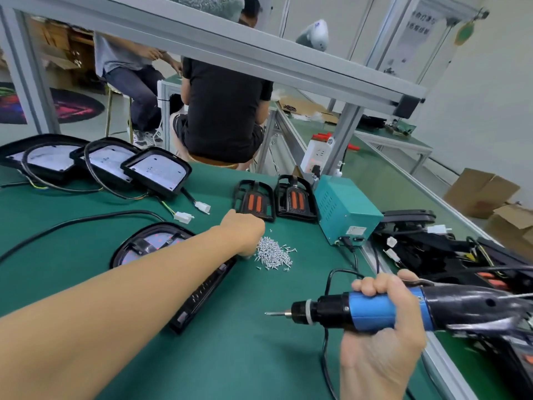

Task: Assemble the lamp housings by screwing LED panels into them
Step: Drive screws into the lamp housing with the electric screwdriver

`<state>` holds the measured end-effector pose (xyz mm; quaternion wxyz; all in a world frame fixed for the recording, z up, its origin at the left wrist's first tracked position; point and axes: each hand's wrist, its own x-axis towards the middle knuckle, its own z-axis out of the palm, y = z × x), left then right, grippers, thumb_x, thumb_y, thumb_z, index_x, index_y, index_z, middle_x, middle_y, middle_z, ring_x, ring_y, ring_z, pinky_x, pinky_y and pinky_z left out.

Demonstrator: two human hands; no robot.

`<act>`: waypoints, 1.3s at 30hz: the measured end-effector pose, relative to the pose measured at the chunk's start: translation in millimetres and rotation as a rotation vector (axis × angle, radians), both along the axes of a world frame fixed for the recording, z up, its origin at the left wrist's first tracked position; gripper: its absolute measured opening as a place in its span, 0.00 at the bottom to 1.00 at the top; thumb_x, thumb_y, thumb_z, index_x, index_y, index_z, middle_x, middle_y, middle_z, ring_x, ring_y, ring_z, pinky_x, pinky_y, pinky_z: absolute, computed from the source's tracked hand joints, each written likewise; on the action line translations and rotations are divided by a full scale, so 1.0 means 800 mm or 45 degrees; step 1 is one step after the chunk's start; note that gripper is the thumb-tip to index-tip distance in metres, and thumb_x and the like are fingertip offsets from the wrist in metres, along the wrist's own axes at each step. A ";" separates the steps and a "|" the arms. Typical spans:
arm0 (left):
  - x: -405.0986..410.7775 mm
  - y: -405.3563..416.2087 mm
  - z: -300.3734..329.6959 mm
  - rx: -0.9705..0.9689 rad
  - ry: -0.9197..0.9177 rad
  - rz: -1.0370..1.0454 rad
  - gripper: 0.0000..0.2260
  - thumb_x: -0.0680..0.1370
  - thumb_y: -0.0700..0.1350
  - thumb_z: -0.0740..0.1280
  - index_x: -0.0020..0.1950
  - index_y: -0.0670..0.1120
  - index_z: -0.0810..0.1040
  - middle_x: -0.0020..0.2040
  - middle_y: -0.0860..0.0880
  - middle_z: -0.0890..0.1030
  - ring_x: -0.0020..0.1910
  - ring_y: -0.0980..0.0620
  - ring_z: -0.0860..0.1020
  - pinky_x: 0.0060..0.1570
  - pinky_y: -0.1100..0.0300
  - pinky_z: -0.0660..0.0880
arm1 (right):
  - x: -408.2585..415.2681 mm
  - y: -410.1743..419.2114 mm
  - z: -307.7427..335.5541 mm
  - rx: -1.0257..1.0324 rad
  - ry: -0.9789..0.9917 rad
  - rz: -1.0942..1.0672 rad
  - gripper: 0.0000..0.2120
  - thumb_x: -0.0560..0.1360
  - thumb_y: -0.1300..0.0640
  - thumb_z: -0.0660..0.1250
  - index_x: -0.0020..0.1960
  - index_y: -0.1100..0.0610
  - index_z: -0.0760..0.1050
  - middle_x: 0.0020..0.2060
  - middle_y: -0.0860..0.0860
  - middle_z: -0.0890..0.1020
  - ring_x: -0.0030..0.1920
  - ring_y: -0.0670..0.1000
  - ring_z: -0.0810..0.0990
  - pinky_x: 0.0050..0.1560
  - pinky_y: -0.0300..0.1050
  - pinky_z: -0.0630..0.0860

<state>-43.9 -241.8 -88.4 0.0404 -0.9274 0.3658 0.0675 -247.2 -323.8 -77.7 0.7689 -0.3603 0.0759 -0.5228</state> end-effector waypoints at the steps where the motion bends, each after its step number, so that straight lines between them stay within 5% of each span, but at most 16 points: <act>1: 0.001 -0.001 -0.001 0.032 0.009 -0.008 0.14 0.71 0.38 0.71 0.31 0.49 0.69 0.34 0.53 0.73 0.45 0.47 0.75 0.57 0.51 0.64 | 0.000 -0.002 -0.001 0.002 0.002 0.000 0.11 0.67 0.65 0.62 0.46 0.53 0.69 0.28 0.47 0.72 0.29 0.46 0.72 0.38 0.37 0.75; 7: 0.004 -0.005 -0.004 0.077 0.061 -0.043 0.14 0.70 0.44 0.75 0.32 0.49 0.70 0.41 0.50 0.78 0.45 0.47 0.76 0.55 0.52 0.71 | 0.004 -0.004 -0.004 0.011 0.046 -0.036 0.11 0.66 0.65 0.62 0.45 0.53 0.69 0.27 0.47 0.72 0.28 0.47 0.72 0.37 0.38 0.75; 12: 0.004 0.007 -0.002 -0.078 0.145 -0.096 0.04 0.72 0.40 0.69 0.40 0.48 0.78 0.41 0.50 0.80 0.43 0.47 0.75 0.54 0.54 0.68 | 0.007 -0.001 0.002 0.022 0.030 -0.009 0.11 0.66 0.65 0.62 0.45 0.53 0.69 0.27 0.47 0.72 0.28 0.46 0.71 0.37 0.38 0.75; 15: -0.003 0.031 0.010 -0.403 0.225 -0.107 0.04 0.76 0.45 0.67 0.44 0.48 0.82 0.42 0.56 0.80 0.47 0.51 0.78 0.54 0.58 0.65 | 0.007 -0.003 0.011 0.034 -0.005 0.023 0.10 0.67 0.64 0.62 0.45 0.53 0.69 0.27 0.46 0.72 0.28 0.45 0.71 0.37 0.37 0.75; 19: -0.034 0.098 0.015 -0.997 0.516 -0.028 0.06 0.75 0.44 0.69 0.38 0.52 0.79 0.34 0.60 0.80 0.35 0.63 0.76 0.38 0.71 0.68 | 0.010 -0.003 0.024 0.084 -0.079 0.077 0.08 0.69 0.61 0.62 0.46 0.51 0.71 0.28 0.44 0.72 0.29 0.44 0.71 0.39 0.36 0.75; 24: -0.090 0.182 -0.011 -1.567 1.115 0.190 0.09 0.74 0.37 0.70 0.38 0.49 0.82 0.38 0.48 0.82 0.37 0.55 0.78 0.40 0.65 0.76 | 0.026 0.021 0.040 0.176 -0.191 0.203 0.05 0.69 0.60 0.63 0.44 0.52 0.71 0.29 0.44 0.72 0.29 0.43 0.71 0.39 0.36 0.73; 28: -0.108 0.215 -0.018 -1.703 1.066 0.286 0.06 0.75 0.36 0.69 0.40 0.45 0.81 0.45 0.39 0.84 0.44 0.48 0.80 0.50 0.60 0.76 | 0.048 0.061 0.055 0.168 -0.193 0.334 0.05 0.68 0.59 0.63 0.43 0.53 0.70 0.28 0.44 0.72 0.28 0.44 0.71 0.37 0.36 0.73; 32: -0.115 0.239 -0.015 -1.816 0.975 0.332 0.07 0.73 0.36 0.70 0.38 0.46 0.82 0.37 0.50 0.82 0.37 0.57 0.77 0.42 0.69 0.74 | 0.064 0.100 0.064 0.140 -0.165 0.463 0.07 0.67 0.60 0.63 0.43 0.53 0.69 0.28 0.45 0.71 0.27 0.45 0.71 0.37 0.36 0.74; 39: -0.124 0.260 -0.012 -1.885 0.981 0.317 0.01 0.69 0.43 0.72 0.39 0.48 0.83 0.36 0.51 0.82 0.37 0.58 0.77 0.42 0.70 0.73 | 0.075 0.133 0.066 0.079 -0.132 0.540 0.06 0.67 0.61 0.63 0.43 0.53 0.70 0.28 0.45 0.72 0.27 0.45 0.71 0.36 0.37 0.74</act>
